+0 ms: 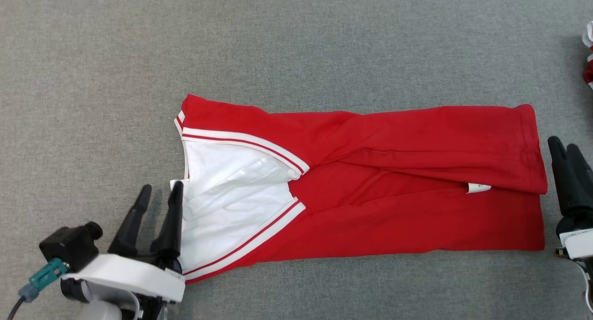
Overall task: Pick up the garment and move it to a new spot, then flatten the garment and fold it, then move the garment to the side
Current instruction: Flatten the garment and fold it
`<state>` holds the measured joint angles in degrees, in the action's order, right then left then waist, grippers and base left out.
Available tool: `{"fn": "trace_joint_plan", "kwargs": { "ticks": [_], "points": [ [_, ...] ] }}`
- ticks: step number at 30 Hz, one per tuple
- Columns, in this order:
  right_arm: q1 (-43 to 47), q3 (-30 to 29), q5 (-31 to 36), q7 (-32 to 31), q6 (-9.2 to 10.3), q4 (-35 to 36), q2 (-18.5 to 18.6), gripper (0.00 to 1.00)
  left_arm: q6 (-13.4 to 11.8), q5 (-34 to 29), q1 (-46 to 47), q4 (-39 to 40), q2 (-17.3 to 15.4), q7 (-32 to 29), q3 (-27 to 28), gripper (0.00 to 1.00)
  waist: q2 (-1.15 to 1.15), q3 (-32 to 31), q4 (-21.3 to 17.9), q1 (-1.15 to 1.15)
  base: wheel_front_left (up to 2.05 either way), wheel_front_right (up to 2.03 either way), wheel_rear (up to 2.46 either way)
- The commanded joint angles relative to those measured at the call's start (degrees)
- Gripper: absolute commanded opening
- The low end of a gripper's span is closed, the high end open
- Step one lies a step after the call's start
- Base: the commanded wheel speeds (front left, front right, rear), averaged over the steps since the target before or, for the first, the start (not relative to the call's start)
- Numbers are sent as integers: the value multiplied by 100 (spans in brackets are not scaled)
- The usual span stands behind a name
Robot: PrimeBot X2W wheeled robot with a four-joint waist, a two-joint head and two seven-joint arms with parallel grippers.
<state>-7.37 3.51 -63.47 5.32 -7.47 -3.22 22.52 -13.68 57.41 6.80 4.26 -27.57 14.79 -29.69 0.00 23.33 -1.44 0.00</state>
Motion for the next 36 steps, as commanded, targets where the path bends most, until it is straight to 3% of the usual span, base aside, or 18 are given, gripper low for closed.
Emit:
{"fn": "trace_joint_plan", "kwargs": {
  "ticks": [1,6,11,15,21,36],
  "points": [
    [-49,12,117,114,-5,22,38,100,-5,-47,107,-25,32,32,90,100,0,-22,-1,0,0,0,0],
    [-186,0,954,734,-5,92,3,100,67,-995,199,85,507,40,823,100,0,-116,-59,0,0,0,0],
    [-291,-176,1797,901,-4,195,-244,100,266,-1854,269,211,984,42,1386,100,0,-198,-104,0,0,0,0],
    [-298,-374,2723,934,-4,228,-409,100,367,-2476,346,277,1194,42,1678,100,0,-280,-128,0,0,0,0],
    [-151,-450,3591,855,-4,191,-770,100,447,-3141,243,246,1411,41,1916,100,0,-372,-162,0,0,0,0],
    [58,-296,4292,888,-4,-329,-1059,100,850,-3734,-189,-635,1663,37,2204,100,0,-527,-134,0,0,0,0]
  ]
}}
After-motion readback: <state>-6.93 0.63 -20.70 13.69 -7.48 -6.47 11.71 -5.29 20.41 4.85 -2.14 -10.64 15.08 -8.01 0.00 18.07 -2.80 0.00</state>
